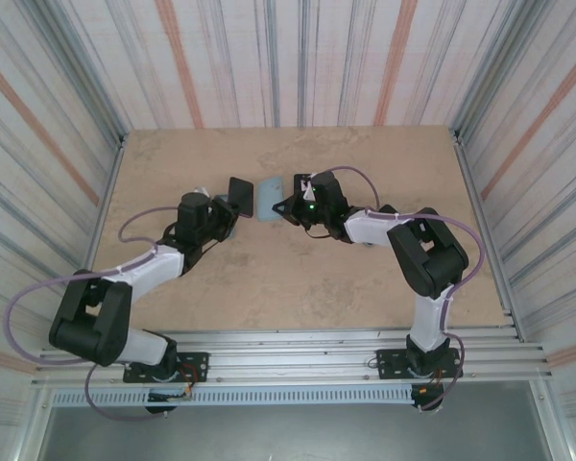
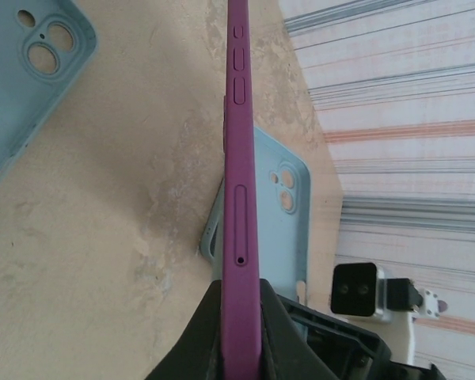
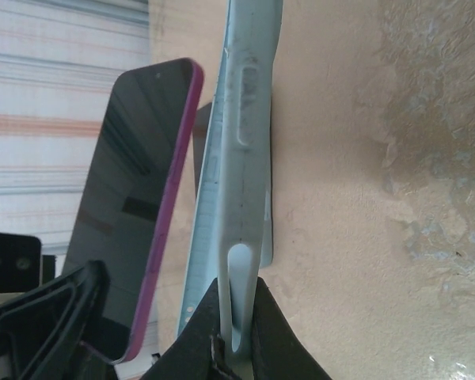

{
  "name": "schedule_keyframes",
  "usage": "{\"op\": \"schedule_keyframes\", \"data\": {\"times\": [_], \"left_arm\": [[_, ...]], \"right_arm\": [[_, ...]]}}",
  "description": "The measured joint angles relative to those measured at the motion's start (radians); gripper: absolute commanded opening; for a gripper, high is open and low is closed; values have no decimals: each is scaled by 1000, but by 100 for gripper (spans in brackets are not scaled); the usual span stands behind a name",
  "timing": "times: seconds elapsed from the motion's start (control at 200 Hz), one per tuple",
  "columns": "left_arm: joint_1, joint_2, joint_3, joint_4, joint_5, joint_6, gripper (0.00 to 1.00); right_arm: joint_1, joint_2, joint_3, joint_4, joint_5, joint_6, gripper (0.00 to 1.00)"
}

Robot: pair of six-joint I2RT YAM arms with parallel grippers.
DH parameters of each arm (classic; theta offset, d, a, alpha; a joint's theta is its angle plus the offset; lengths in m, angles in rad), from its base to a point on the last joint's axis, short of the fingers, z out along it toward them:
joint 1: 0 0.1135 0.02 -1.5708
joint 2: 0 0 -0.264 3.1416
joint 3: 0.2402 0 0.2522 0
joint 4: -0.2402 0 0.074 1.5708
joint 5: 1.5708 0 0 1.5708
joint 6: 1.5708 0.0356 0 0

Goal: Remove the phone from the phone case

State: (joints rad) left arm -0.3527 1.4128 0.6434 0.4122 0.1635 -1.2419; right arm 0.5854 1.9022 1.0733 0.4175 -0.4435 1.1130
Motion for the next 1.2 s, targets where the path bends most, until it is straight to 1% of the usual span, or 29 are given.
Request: {"op": "schedule_keyframes", "data": {"times": [0.241,0.561,0.696,0.987,1.087,1.198], "left_arm": [[0,142,-2,109,4,8,0],[-3,306,2,247,51,-1,0],[-10,340,4,298,64,-19,4],[-20,356,4,326,95,-84,15],[-23,356,-3,319,99,-109,23],[-23,356,-20,296,98,-130,28]], "right_arm": [[0,0,-14,0,1,0,3],[-14,-2,-51,-19,2,-8,3],[-31,-9,-53,-30,6,-19,3],[-43,-25,-60,-33,8,-26,3],[-43,-25,-60,-37,8,-26,3],[-43,-25,-60,-38,8,-26,3]]}}
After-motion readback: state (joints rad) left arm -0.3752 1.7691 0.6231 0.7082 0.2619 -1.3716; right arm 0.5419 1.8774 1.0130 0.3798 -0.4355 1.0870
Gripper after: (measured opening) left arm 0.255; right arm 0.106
